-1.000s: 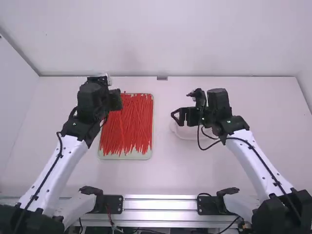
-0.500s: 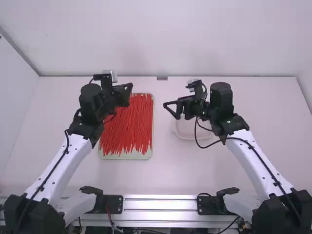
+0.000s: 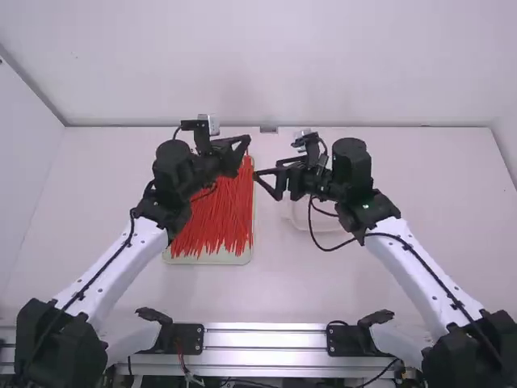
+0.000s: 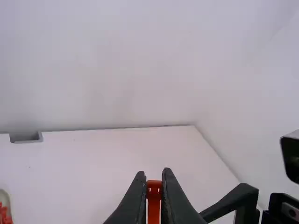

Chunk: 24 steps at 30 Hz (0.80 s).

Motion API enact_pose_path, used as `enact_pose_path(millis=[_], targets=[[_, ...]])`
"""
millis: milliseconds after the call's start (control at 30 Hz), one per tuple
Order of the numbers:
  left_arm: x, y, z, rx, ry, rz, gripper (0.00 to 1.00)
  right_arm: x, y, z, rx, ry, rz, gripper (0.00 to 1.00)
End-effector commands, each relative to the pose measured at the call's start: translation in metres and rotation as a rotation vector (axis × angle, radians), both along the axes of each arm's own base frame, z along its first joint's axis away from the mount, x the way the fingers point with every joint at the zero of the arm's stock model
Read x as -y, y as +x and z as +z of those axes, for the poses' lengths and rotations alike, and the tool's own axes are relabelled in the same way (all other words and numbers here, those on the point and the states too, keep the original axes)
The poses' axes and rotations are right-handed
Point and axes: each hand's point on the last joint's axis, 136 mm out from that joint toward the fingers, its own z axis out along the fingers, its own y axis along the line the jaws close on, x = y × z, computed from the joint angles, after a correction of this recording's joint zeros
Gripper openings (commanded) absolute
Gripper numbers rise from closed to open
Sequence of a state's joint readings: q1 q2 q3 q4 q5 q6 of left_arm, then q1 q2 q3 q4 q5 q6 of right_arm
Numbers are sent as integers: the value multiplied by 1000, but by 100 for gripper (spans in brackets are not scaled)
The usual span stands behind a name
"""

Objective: Fasten the cable tie

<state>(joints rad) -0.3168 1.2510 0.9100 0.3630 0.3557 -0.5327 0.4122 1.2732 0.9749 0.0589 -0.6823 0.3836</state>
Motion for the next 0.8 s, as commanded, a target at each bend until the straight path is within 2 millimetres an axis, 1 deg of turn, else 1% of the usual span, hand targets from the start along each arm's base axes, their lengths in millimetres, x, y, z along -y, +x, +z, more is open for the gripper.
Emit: enact_pose_path(millis=[0,67,167,200,267,333,400,467,500,533,700,767], targets=[[5,1,4,-7,-20,24,2,-3,0,1,-8,0,-37,99],[11,-2,11,3,-34,7,2,-6,0,-1,-5,-11,-49,100],[15,-3,16,15,-39,4,2,-11,-3,-1,-2,-12,-41,96],[17,-4,19,19,-46,-2,2,-12,-5,0,-2,-11,-35,90],[18,-5,21,16,-60,-8,2,-13,-5,-1,-4,-14,-35,84],[19,-5,21,9,-63,-10,2,-12,-5,-5,-17,-24,-42,77],[18,-4,20,5,-62,-8,2,-10,-5,-7,-27,-26,-41,65],[19,-6,21,4,-66,-22,2,-7,-5,-9,-50,-27,-48,61],[23,-9,23,5,-78,-45,2,-7,-5,-10,-58,-28,-50,59],[25,-10,25,8,-88,-60,2,-7,-5,-11,-60,-30,-50,55],[29,-13,31,27,-102,-85,2,-8,-6,-11,-63,-31,-47,51],[30,-14,32,24,-111,-89,2,-8,-6,-11,-62,-31,-47,47]])
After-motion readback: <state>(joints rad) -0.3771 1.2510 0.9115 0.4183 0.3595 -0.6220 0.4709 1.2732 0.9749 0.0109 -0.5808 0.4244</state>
